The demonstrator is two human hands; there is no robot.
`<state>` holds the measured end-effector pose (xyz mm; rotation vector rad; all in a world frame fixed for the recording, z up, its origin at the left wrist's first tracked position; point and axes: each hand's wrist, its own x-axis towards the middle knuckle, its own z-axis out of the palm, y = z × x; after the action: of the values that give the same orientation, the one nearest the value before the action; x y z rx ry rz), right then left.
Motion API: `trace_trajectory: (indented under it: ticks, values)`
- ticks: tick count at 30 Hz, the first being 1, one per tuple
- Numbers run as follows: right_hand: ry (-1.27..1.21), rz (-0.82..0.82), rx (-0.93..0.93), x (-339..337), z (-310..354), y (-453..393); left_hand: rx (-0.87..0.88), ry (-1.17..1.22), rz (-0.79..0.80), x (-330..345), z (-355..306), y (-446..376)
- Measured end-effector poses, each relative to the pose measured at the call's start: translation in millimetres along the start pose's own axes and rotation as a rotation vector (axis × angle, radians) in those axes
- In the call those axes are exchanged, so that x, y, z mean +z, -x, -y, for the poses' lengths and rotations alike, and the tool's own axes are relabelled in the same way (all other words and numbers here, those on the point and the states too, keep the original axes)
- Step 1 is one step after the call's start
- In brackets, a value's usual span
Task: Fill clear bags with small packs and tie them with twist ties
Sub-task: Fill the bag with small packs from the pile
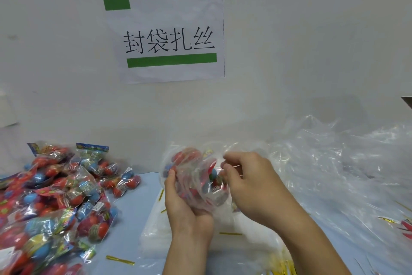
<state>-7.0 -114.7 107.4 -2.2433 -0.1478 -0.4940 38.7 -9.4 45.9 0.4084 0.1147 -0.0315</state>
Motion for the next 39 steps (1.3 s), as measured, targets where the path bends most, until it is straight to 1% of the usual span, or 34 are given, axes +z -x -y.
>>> trace_trajectory:
  ticks: [3, 6, 8, 11, 14, 17, 20, 22, 24, 30, 34, 37, 39]
  values:
    - [0.207, -0.033, -0.011, -5, -2, 2, 0.037, -0.024, 0.010, -1, -3, -3]
    - [0.350, -0.056, 0.093, -6, 0, 6, 0.059, -0.034, 0.039, -3, -1, -2]
    - [0.370, -0.069, 0.159, -6, 0, 8, 0.053, -0.033, 0.047, -2, 0, -1]
    - [0.389, -0.065, 0.202, -2, -3, 9, 0.024, -0.035, 0.043, 1, 1, 1]
    - [0.314, -0.028, 0.232, 2, -7, 7, -0.005, -0.049, 0.032, 4, 2, 4]
    - [0.156, -0.010, 0.264, 6, -10, 2, 0.025, -0.047, 0.001, 4, 2, 2]
    - [0.021, -0.042, 0.256, 9, -12, 0, 0.026, -0.079, -0.036, 5, 4, 2]
    - [-0.042, -0.042, 0.237, 11, -12, -1, 0.031, -0.109, -0.033, 5, 7, 3]
    - [-0.112, -0.077, 0.212, 15, -11, -2, 0.060, -0.117, -0.042, 5, 9, 1]
    - [-0.095, -0.285, 0.215, 23, -12, -3, 0.046, -0.123, -0.118, 9, 14, 3]
    - [-0.114, -0.306, 0.257, 25, -15, -5, 0.032, -0.119, -0.120, 12, 16, 6]
    - [-0.110, -0.356, 0.275, 27, -14, -6, 0.042, -0.137, -0.135, 12, 18, 7]
    - [-0.107, -0.375, 0.273, 29, -15, -5, 0.033, -0.131, -0.111, 12, 20, 6]
